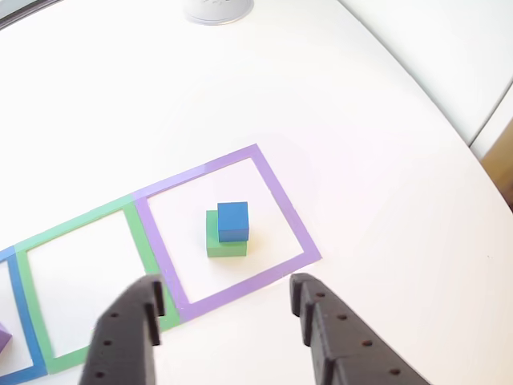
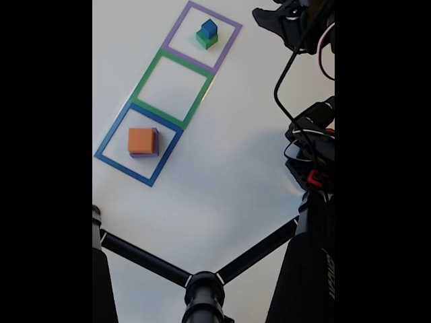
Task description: Tower of hanoi
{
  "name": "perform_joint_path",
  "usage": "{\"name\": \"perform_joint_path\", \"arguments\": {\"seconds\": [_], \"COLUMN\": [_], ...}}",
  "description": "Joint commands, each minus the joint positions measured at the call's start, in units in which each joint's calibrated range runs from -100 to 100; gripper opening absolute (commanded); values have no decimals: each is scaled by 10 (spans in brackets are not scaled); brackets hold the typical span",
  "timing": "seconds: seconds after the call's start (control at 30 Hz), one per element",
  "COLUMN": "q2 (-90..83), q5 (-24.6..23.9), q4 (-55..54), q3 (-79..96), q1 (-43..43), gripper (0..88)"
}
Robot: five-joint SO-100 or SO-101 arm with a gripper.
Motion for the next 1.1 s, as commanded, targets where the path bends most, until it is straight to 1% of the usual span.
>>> {"name": "perform_joint_path", "arguments": {"seconds": [0.0,0.03,0.13,0.17,0.23,0.37,0.63,0.9,1.07], "q2": [-18,-15,9,23,48,105,306,480,560], "q5": [0,0,0,0,0,0,0,0,0], "q4": [-251,-318,-573,-623,-666,-790,-1030,-1195,-1260], "q3": [202,253,415,444,472,525,548,537,522], "q1": [11,12,21,23,25,13,-3,-6,-1], "gripper": [276,287,303,304,310,317,316,297,292]}}
